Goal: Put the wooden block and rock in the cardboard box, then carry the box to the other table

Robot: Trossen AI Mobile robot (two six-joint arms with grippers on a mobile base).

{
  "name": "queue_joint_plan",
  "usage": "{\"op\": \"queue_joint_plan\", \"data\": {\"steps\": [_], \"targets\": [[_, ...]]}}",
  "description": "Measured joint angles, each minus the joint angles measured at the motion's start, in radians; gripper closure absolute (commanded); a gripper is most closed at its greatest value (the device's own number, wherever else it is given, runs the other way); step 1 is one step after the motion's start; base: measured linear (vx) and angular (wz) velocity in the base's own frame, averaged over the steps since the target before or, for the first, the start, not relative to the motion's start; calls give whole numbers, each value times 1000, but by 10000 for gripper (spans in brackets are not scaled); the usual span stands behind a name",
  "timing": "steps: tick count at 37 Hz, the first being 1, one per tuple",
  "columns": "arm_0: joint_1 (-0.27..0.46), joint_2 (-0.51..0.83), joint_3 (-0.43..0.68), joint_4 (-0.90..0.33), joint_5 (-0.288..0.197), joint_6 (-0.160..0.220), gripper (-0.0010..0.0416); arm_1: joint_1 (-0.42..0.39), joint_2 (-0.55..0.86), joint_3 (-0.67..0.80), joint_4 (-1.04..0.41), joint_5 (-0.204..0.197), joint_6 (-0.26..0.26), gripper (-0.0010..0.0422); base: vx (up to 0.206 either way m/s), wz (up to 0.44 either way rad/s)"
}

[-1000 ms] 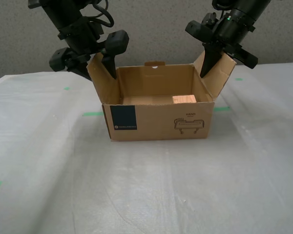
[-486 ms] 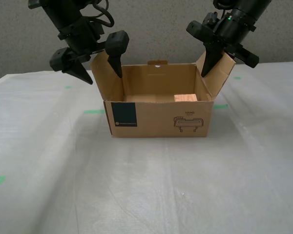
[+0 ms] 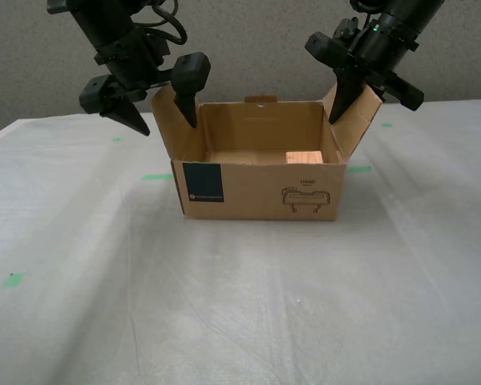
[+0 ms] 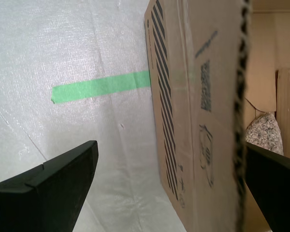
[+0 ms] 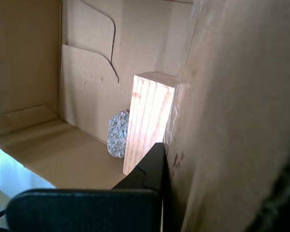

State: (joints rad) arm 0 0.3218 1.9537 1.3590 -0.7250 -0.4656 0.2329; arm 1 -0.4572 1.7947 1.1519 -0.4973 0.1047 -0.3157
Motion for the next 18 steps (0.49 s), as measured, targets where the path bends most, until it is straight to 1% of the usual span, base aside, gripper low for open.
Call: {"op": "queue_joint_plan", "data": {"steps": [2, 6, 13, 18], "targets": [[0, 0, 0, 0, 0, 0, 374, 0, 0, 0, 2, 0, 0, 23, -21, 5], [1, 0, 0, -1, 0, 0, 326, 0, 0, 0, 2, 0, 1, 23, -4, 1], [0, 0, 0, 0, 0, 0, 212, 0, 0, 0, -1, 0, 1, 23, 0, 0], [1, 0, 0, 0, 2, 0, 114, 0, 0, 0, -10, 0, 11, 23, 0, 0]]}}
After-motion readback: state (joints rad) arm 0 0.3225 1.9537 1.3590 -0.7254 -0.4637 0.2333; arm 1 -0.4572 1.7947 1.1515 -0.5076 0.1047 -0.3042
